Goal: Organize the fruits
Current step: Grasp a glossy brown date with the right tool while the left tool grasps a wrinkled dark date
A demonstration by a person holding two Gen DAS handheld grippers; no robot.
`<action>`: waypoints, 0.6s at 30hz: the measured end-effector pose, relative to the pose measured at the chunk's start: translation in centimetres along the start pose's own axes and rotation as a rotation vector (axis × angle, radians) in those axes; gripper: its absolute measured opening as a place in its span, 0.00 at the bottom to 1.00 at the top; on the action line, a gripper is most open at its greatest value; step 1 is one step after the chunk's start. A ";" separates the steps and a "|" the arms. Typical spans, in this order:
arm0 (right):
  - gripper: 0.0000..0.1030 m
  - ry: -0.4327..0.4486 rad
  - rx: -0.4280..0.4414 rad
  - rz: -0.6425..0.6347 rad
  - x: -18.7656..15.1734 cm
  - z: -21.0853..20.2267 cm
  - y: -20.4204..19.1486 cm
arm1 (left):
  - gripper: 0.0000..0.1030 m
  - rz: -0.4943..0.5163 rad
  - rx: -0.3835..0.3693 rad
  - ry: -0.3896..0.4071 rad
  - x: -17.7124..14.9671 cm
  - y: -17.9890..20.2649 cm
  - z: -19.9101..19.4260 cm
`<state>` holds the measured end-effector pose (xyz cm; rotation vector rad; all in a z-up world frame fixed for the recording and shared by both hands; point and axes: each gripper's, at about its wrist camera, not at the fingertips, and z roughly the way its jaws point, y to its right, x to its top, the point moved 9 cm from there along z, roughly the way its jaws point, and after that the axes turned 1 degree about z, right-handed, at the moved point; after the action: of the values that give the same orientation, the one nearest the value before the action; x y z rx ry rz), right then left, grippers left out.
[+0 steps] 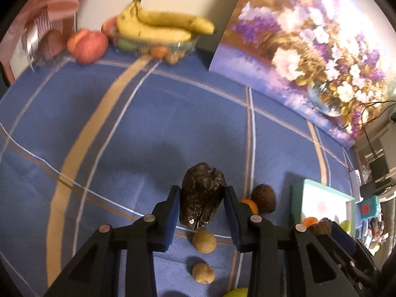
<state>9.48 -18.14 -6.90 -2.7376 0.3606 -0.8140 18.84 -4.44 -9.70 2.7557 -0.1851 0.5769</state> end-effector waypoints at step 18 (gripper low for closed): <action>0.55 0.121 -0.045 0.045 1.8 -6.4 2.6 | 0.37 0.033 -0.054 0.111 1.0 3.6 -6.9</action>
<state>6.96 -22.25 -1.69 -2.7173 0.4683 -0.9741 16.49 -5.61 -2.34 2.6642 -0.2179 0.7208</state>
